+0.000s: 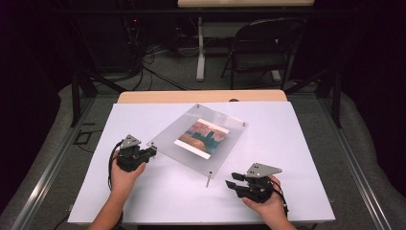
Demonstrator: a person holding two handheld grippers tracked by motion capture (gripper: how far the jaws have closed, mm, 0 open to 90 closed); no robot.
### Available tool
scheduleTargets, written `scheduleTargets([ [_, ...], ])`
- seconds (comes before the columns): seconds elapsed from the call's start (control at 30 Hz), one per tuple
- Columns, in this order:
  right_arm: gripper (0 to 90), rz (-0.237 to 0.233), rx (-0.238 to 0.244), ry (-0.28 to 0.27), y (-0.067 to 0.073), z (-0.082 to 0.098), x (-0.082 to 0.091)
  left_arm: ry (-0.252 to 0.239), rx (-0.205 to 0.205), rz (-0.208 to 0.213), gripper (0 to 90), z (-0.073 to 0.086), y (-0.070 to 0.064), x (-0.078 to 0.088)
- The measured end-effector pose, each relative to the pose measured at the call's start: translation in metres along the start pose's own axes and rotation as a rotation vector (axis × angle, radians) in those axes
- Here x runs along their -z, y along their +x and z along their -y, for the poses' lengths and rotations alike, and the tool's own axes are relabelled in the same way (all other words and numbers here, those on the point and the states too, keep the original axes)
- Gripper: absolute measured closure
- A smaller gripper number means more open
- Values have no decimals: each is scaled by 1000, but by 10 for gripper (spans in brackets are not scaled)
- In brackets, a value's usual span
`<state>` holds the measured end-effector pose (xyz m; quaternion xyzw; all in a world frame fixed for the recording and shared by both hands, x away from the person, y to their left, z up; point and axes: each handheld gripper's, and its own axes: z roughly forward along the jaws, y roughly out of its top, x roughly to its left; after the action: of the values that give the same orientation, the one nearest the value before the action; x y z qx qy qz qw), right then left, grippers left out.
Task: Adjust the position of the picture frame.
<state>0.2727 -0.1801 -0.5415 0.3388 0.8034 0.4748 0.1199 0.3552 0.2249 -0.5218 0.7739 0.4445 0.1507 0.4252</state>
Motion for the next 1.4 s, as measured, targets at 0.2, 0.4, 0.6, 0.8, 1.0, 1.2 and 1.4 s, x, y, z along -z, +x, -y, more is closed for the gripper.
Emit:
scheduleTargets([
  [0.2, 613, -48, 8, -6, 13, -6, -9, -4, -2, 13, 851, 0, -3, 3],
  [0.4, 634, -82, 17, 0, 21, -9, -12, -9, -10, 35, 851, 0, -7, 7],
  [0.6, 645, -117, -3, -12, 22, -10, -14, -4, -18, 67, 852, 5, -17, 11],
  [0.8, 684, -119, -11, -5, 21, -9, -16, -14, -20, 89, 852, 6, -23, 14],
  [1.0, 797, -139, 3, -8, 22, -10, -17, -8, -25, 94, 852, 8, -27, 15],
  [1.2, 833, -154, 4, -4, 20, -10, -16, -6, -29, 100, 852, 10, -28, 15],
  [1.4, 830, -138, 16, -4, 21, -10, -14, -10, -32, 102, 853, 10, -29, 16],
])
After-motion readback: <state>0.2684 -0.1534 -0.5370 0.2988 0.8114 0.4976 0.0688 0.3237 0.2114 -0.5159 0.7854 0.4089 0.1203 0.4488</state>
